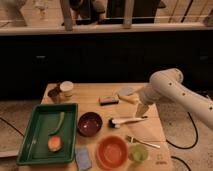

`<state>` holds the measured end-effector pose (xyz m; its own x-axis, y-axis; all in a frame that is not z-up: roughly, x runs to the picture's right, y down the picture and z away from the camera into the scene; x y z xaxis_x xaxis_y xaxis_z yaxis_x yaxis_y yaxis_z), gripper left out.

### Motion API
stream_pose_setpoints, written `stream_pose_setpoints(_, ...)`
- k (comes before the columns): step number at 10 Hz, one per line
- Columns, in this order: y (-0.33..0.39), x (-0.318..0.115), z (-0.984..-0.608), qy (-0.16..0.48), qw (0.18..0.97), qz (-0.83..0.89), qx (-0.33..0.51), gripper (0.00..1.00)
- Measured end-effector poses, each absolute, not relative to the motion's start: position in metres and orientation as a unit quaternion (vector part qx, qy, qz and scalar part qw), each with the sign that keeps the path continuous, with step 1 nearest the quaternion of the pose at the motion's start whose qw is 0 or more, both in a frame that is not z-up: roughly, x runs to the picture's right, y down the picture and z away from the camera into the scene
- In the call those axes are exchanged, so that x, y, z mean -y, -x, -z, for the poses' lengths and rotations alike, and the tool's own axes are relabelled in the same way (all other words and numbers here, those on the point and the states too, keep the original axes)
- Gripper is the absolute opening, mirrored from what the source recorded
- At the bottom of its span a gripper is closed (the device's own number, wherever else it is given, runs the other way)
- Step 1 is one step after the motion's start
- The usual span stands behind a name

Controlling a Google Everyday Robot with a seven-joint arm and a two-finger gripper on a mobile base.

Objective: Place eraser in purple bowl

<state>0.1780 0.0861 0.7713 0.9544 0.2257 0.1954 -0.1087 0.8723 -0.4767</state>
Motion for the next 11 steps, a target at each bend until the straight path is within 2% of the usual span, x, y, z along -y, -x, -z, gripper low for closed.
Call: stream_pose_setpoints(11, -0.146, -0.075, -0.808, 0.233, 0.953, -0.106, 0.163, 0.80)
